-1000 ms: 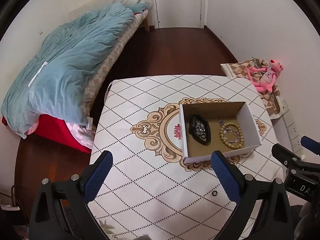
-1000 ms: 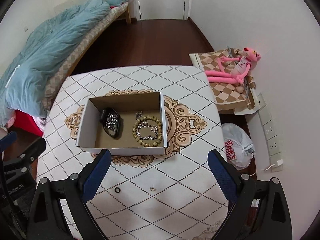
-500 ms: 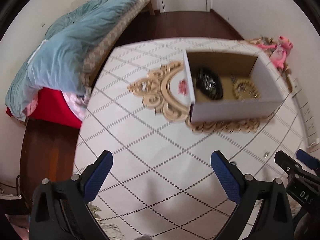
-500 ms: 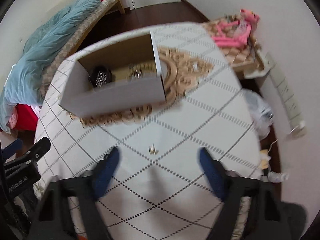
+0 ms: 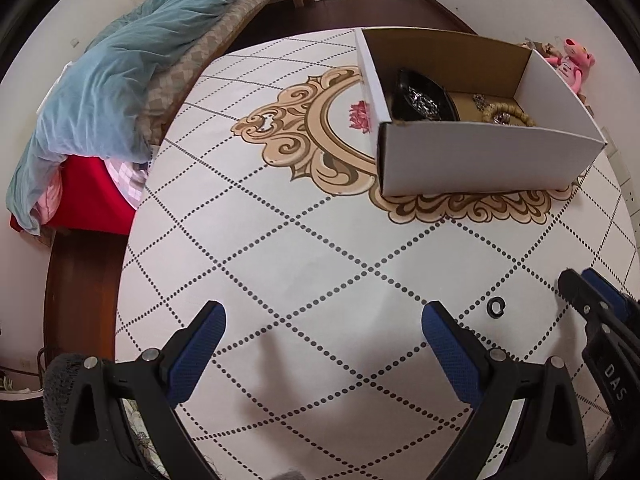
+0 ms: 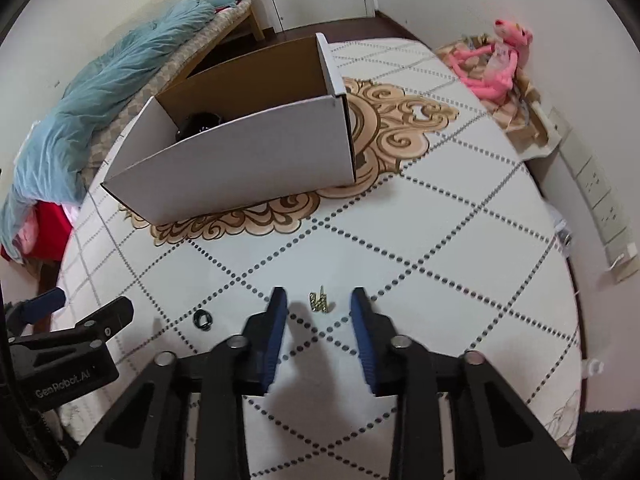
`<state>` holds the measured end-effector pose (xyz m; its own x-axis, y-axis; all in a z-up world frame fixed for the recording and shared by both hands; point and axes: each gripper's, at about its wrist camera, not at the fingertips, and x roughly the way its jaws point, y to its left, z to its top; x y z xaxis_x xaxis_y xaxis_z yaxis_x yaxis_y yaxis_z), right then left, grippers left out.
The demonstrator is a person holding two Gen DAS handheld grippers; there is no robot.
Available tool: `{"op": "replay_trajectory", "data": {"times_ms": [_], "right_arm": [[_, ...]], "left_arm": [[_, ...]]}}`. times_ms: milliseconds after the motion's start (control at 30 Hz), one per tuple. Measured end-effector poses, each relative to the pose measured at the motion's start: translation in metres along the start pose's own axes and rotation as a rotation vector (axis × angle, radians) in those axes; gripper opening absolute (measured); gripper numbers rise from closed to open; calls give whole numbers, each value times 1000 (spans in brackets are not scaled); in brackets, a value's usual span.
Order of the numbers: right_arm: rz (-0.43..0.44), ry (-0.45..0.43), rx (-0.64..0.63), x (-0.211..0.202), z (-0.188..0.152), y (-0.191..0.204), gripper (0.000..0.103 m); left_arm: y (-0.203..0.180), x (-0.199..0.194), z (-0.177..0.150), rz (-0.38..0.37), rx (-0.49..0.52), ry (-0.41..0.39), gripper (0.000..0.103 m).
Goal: Organize jewelry
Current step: 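Grasp the second black ring with the left tool while the right tool grasps the earring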
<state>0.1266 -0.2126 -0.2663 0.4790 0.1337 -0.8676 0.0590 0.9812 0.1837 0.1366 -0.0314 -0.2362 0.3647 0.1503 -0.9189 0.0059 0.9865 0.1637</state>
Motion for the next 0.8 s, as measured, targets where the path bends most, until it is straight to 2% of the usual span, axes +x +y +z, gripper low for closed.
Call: {"op": "replay_trajectory", "data": {"times_ms": [33,133,367,433,500,533,567,633,700,800], "right_arm": [[-3,-1,-4,1,0,0,9],[-13,-7,-14,-1,-1,-2,9],[-8,-47,69,-22,3,-25,9],[-12,-55,83,-26,4,-31,9],[-16,-60,91,-30,5,-35,9],[-17,-62,96,-31,6,-37,9],[-18,-62,98,-32,6,-39,9],[-21,-63,103,-33,6,-43,9],[-23,-64,108,-33,6,-45,9],[-22,-66,118,-34,5,-48,9]], "left_arm": [[-1,0,0,-2,0,1,100],[-8,1,-1,-30,1,5,100],[-39,-4,-1,-156,37,-10,99],[-53,-6,-1,-165,73,-28,91],[-64,-5,-1,-163,106,-36,67],[-68,-4,-1,-164,116,-34,60],[-72,-2,-1,-166,122,-30,47],[-74,-2,0,-178,126,-48,33],[-76,-3,0,-199,135,-58,15],[-77,-4,0,-208,145,-63,10]]}}
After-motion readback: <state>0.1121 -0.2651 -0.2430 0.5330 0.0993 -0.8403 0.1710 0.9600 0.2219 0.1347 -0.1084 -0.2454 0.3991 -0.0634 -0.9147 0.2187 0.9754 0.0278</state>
